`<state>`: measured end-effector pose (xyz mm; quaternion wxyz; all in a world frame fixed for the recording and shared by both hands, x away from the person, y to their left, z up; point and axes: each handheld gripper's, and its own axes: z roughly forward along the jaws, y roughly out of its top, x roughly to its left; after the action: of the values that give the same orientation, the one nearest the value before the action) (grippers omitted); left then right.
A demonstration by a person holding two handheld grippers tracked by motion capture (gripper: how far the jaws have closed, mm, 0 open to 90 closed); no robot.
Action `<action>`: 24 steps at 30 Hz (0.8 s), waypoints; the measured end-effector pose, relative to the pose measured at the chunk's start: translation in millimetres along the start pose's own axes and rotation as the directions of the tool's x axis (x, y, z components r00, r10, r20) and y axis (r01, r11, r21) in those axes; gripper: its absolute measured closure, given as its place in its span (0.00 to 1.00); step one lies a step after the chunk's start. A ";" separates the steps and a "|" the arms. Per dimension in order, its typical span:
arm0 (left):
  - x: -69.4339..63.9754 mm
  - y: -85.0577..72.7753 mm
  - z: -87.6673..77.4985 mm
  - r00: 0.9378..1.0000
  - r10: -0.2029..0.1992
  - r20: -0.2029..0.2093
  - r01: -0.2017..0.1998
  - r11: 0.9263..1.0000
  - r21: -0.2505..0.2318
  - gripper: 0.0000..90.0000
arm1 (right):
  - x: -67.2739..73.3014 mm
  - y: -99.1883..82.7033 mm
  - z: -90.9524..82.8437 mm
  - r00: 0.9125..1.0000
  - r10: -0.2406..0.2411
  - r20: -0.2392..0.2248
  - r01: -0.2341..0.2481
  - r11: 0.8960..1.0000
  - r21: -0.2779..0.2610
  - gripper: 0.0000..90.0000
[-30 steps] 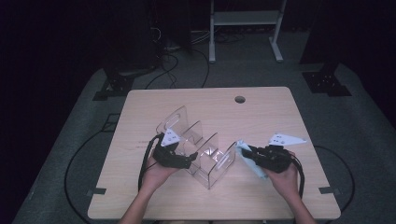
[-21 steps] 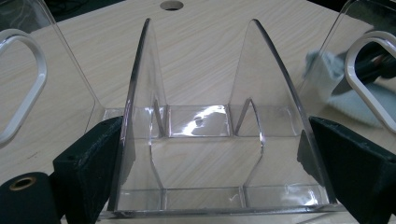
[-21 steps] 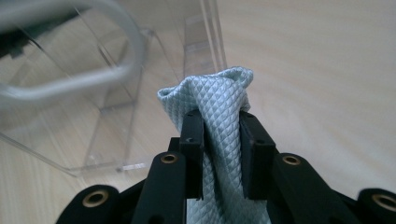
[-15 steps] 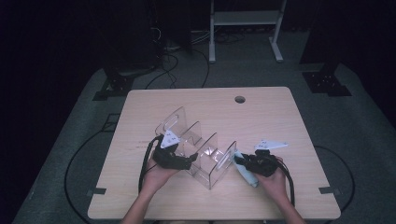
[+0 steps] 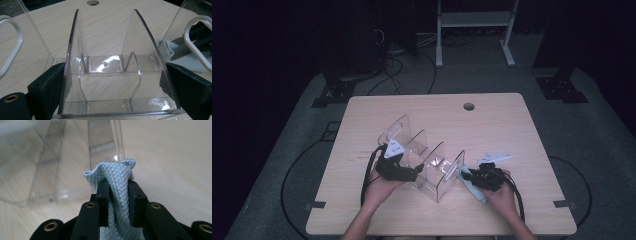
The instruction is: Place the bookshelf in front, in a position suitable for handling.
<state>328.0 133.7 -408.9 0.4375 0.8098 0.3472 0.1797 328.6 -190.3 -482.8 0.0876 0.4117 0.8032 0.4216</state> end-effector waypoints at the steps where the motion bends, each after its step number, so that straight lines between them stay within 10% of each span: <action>1: -0.1 0.0 0.1 1.000 0.000 -0.001 0.000 1.000 0.000 0.08 | 0.6 2.4 -4.0 1.000 0.007 -0.003 -0.007 1.000 -0.025 0.82; 10: -1.1 1.0 0.4 1.000 -0.003 -0.005 0.003 1.000 0.006 0.08 | -3.4 -3.2 7.4 0.999 0.035 -0.026 -0.034 0.998 0.044 0.81; 17: -1.0 0.8 1.1 1.000 -0.005 -0.002 0.005 1.000 0.002 0.08 | 10.3 23.6 -34.3 0.999 -0.015 -0.035 0.009 0.985 -0.173 0.81; 24: -2.6 1.6 1.6 1.000 -0.002 -0.004 0.002 1.000 0.008 0.08 | 6.0 26.1 -34.1 0.999 -0.007 -0.032 0.002 0.987 -0.161 0.81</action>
<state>327.8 130.2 -408.4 0.4340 0.8107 0.3496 0.1795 323.5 -198.5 -440.6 0.1085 0.3946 0.7687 0.4915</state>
